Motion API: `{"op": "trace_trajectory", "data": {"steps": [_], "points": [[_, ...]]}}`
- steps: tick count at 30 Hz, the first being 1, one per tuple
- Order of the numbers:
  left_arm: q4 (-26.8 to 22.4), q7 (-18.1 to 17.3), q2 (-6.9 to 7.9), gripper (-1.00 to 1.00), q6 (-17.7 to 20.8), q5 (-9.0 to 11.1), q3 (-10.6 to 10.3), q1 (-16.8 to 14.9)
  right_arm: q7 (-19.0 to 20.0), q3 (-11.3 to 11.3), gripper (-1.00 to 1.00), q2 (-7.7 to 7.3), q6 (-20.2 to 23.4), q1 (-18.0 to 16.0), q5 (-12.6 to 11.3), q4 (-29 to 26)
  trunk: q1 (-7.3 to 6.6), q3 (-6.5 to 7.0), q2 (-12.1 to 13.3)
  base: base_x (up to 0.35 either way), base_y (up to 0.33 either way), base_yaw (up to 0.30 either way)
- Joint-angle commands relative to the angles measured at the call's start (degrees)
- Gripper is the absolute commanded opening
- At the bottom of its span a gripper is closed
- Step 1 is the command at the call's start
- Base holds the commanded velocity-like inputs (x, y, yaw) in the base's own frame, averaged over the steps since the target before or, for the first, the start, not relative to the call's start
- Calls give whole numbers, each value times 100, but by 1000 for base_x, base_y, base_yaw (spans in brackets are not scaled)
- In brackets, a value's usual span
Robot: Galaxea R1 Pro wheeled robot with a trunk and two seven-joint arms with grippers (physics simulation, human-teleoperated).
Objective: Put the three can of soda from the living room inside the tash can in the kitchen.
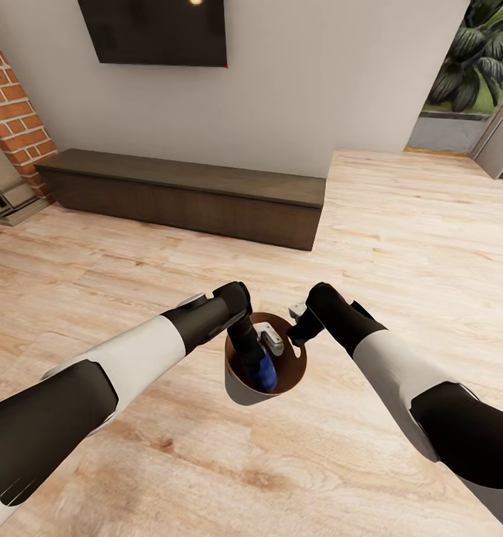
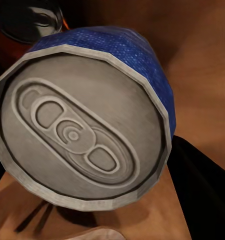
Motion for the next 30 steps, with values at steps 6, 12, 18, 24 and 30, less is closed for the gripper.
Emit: {"op": "trace_trajectory", "data": {"steps": [6,12,18,24,30], "points": [[5,3,0,100,0,2,0,0,42,-17,-100,1,48,-2,-170,-1,0,0,0,0,0,0],[8,15,2,100,0,2,0,0,42,-18,-100,1,48,-5,-169,-2,0,0,0,0,0,0],[9,30,39,100,0,2,-3,0,46,-23,-100,-14,48,-2,-175,-2,0,0,0,0,0,0],[-49,-25,95,100,0,29,-9,0,46,-37,-100,-59,48,-2,-193,0,0,0,0,0,0,0],[-850,-217,404,100,0,65,90,0,100,-72,-100,-122,48,-4,-180,6,0,0,0,0,0,0]]}}
